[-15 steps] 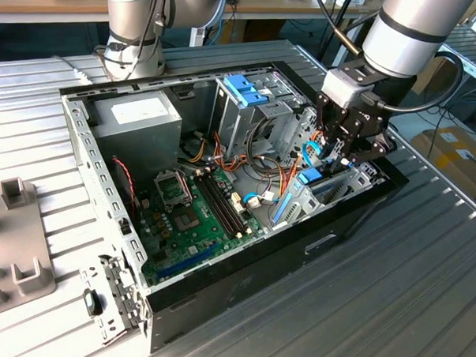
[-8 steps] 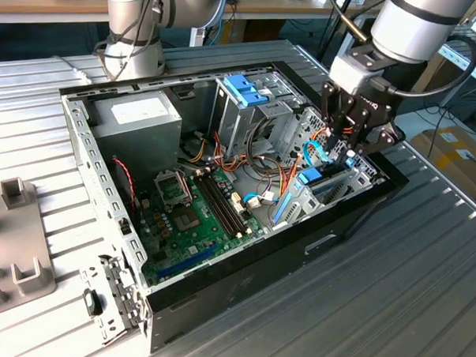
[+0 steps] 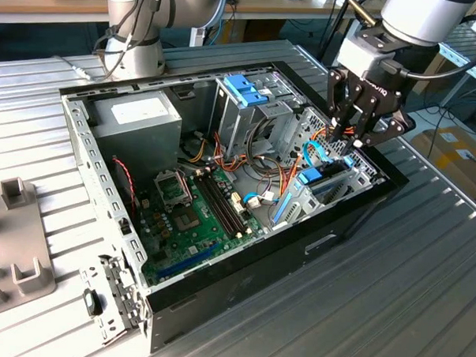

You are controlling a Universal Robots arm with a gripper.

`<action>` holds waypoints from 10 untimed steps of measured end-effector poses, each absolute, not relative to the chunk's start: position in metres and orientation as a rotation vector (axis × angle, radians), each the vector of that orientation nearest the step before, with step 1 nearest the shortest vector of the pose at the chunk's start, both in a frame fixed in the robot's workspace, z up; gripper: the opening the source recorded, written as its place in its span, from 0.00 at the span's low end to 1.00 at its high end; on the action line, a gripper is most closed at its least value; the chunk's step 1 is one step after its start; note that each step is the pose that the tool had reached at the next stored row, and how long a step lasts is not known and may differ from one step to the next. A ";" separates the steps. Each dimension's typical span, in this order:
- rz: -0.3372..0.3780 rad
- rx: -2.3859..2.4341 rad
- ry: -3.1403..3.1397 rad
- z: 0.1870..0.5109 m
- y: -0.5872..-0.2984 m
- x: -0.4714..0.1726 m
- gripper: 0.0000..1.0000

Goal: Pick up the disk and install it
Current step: 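Insert the first disk wire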

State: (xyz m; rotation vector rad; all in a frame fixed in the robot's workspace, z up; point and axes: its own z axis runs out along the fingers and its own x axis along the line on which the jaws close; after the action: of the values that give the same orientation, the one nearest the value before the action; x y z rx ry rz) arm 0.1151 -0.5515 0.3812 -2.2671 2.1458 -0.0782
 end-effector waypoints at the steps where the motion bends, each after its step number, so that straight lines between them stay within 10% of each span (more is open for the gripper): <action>1: -0.078 -2.267 2.146 0.381 -0.551 0.115 0.36; 10: -0.077 -2.267 2.147 0.379 -0.551 0.121 0.36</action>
State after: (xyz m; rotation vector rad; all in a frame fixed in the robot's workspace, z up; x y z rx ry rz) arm 0.1213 -0.5515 0.3785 -2.2673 2.1475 -0.0765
